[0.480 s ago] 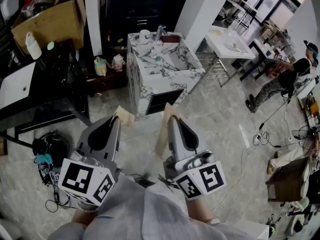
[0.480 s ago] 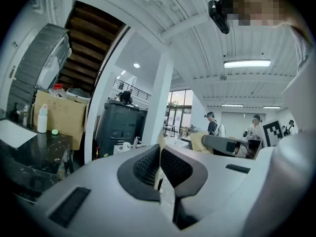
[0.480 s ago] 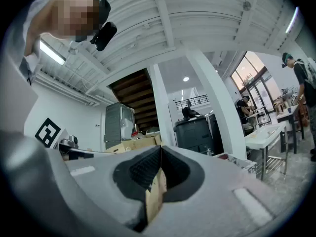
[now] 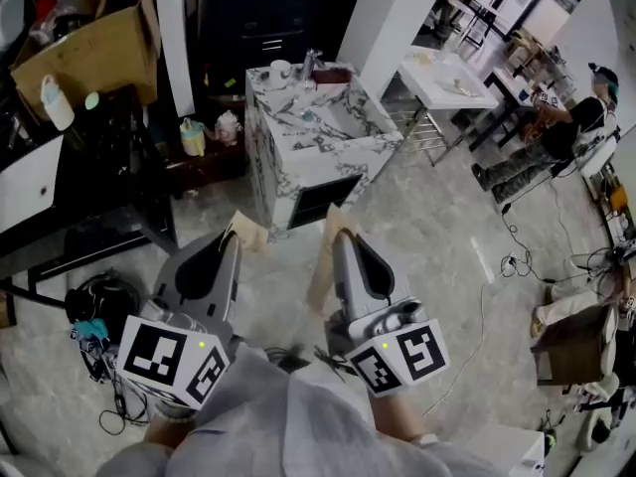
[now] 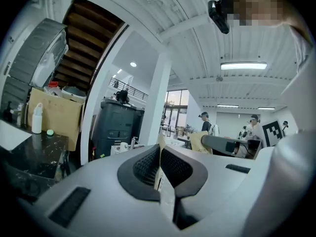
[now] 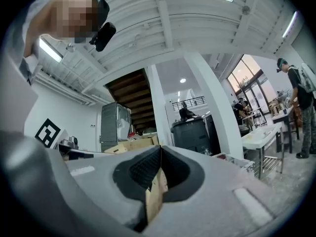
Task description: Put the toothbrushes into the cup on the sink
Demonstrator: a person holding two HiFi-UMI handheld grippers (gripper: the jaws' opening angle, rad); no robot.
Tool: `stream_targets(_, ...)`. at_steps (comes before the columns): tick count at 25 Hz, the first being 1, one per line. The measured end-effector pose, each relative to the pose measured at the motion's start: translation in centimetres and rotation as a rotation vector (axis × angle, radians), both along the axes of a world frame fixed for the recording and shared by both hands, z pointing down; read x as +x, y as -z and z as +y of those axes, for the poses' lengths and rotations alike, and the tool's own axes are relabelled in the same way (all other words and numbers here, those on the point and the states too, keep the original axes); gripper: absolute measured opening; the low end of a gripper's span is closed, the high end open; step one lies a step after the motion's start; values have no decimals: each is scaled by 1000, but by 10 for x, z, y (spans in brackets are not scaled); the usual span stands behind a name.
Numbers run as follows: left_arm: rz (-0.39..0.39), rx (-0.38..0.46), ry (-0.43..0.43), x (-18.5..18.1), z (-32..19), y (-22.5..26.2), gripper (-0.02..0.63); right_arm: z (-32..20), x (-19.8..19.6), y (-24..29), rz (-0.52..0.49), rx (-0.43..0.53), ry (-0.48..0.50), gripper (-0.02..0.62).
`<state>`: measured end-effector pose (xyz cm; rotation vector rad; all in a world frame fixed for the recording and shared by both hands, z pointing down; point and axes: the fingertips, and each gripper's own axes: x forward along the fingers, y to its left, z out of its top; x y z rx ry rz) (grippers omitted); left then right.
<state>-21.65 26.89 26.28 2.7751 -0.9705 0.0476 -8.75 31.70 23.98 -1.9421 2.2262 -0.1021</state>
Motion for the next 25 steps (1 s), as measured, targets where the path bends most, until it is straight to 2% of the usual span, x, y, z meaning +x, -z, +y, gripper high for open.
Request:
stream_targets(5,2,2,-39,-10,-9,-1,6,-4,-12,2,27,10,-56,0)
stream_targets(14,1,8,-110,-39,-28,-7,6,-12,-36,-3,-6,10,-151,0)
stream_targets(25,27,-3,-156,-59,-43,-10,6,-23,-57,3,2,10,-202,0)
